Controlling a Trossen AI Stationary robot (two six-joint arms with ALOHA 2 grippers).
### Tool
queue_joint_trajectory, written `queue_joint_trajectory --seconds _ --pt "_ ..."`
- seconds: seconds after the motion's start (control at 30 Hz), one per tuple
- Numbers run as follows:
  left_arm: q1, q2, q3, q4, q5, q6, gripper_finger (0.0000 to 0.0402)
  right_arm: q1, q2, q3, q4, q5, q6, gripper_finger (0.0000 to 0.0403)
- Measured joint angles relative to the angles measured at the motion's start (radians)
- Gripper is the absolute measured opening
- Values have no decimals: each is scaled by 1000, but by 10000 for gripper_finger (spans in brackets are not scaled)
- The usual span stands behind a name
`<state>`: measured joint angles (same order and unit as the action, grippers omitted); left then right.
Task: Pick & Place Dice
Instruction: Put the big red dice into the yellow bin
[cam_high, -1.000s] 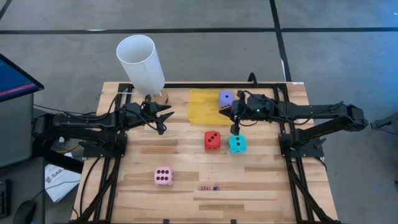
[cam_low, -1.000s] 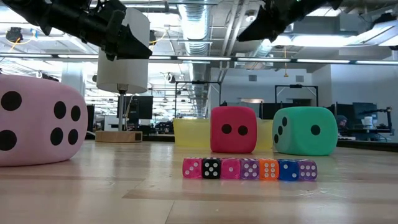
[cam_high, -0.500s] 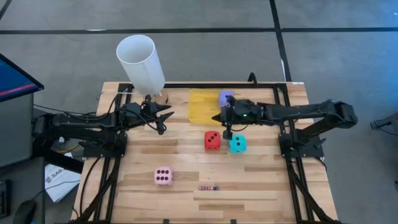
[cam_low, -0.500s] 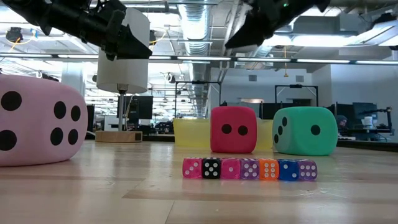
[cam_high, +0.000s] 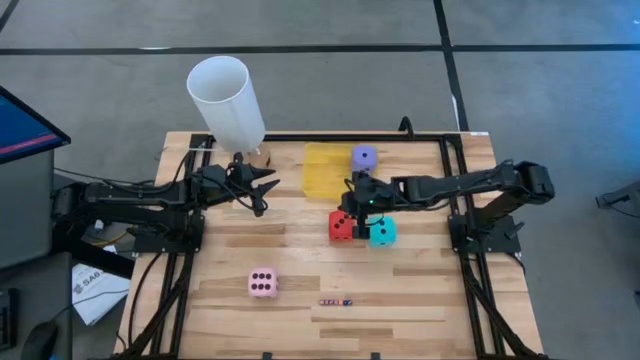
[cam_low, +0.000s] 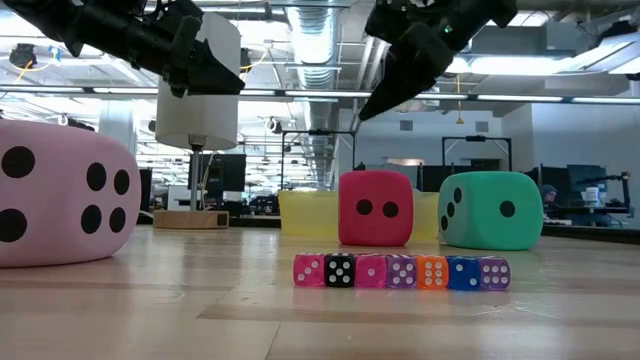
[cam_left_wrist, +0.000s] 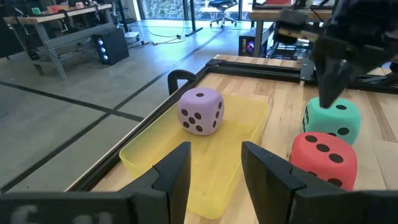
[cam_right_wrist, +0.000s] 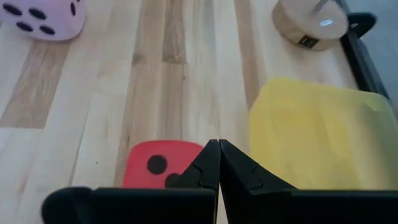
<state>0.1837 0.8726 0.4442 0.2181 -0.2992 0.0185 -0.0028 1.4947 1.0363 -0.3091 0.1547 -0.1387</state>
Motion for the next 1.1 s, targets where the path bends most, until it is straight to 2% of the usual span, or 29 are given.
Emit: queue_joint_trajectory --seconds 0.2,0.3,0.47,0.83,1.1 --pt "0 0 0 0 0 0 132 17 -5 0 -8 5 5 1" --pt "0 0 0 0 0 0 132 17 -9 1 -1 5 -16 15" --pt "0 0 0 0 0 0 132 17 -9 0 -2 8 -18 76" --pt "0 0 0 0 0 0 132 17 -9 0 0 8 -18 250" --pt "0 0 0 0 0 0 132 17 -9 0 -4 8 16 315"
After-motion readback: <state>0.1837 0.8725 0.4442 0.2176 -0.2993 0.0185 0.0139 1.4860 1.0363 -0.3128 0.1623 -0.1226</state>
